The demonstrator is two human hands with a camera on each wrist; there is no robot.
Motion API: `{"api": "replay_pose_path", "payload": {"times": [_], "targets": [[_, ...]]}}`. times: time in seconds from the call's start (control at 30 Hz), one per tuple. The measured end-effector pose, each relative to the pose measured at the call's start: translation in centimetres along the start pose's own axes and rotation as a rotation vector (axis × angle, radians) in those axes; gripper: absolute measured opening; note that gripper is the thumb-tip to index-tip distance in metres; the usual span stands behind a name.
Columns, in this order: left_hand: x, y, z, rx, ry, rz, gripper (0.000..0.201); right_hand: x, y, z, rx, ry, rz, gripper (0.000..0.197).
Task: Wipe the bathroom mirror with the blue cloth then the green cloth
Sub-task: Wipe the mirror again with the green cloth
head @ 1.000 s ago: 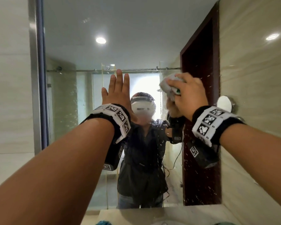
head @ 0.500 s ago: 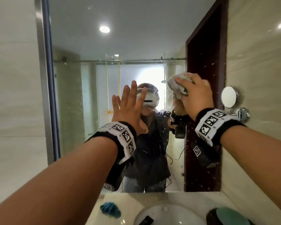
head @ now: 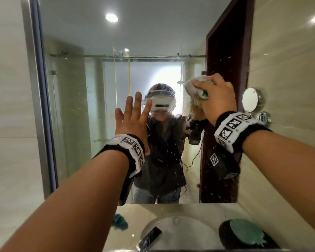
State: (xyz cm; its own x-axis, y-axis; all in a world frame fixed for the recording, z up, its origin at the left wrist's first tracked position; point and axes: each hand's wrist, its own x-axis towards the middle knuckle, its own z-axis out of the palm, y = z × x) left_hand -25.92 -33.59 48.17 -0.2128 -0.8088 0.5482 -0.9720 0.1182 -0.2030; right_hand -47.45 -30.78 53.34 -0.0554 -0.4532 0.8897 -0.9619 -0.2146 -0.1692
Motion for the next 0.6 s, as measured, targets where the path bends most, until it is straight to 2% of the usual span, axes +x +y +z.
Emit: {"api": "replay_pose_path", "payload": {"times": [0.1, 0.17, 0.23, 0.27, 0.33, 0.37, 0.43, 0.53, 0.6], "targets": [[0.2, 0.0, 0.4, -0.018, 0.017, 0.009, 0.154, -1.5, -0.3, 1.1, 0.005, 0.038, -0.032, 0.051], [0.1, -0.2, 0.4, -0.037, 0.034, 0.017, 0.153, -5.3, -0.9, 3.7, 0.032, -0.063, -0.159, 0.056], [0.0, -0.3, 0.4, -0.049, 0.045, 0.023, 0.153, -9.8, -1.3, 6.1, 0.034, -0.25, -0.313, 0.05], [0.0, -0.2, 0.5, -0.049, 0.047, 0.024, 0.153, -11.6, -1.3, 7.0, 0.004, -0.295, -0.4, 0.051], [0.0, -0.3, 0.5, -0.047, 0.045, 0.024, 0.152, -13.2, -0.8, 8.1, -0.115, -0.364, -0.531, 0.059], [0.0, -0.3, 0.4, -0.051, 0.045, 0.024, 0.152, -12.8, -0.8, 7.8, -0.154, -0.386, -0.544, 0.061], [0.0, -0.3, 0.5, -0.061, 0.046, 0.031, 0.152, -10.8, -0.9, 6.4, -0.133, -0.328, -0.466, 0.062], [0.0, -0.4, 0.8, -0.074, 0.059, 0.041, 0.152, -6.1, -0.5, 3.7, 0.013, -0.098, -0.177, 0.053], [0.1, -0.5, 1.0, -0.074, 0.064, 0.049, 0.152, -3.7, -0.5, 2.3, 0.077, 0.019, -0.04, 0.048]]}}
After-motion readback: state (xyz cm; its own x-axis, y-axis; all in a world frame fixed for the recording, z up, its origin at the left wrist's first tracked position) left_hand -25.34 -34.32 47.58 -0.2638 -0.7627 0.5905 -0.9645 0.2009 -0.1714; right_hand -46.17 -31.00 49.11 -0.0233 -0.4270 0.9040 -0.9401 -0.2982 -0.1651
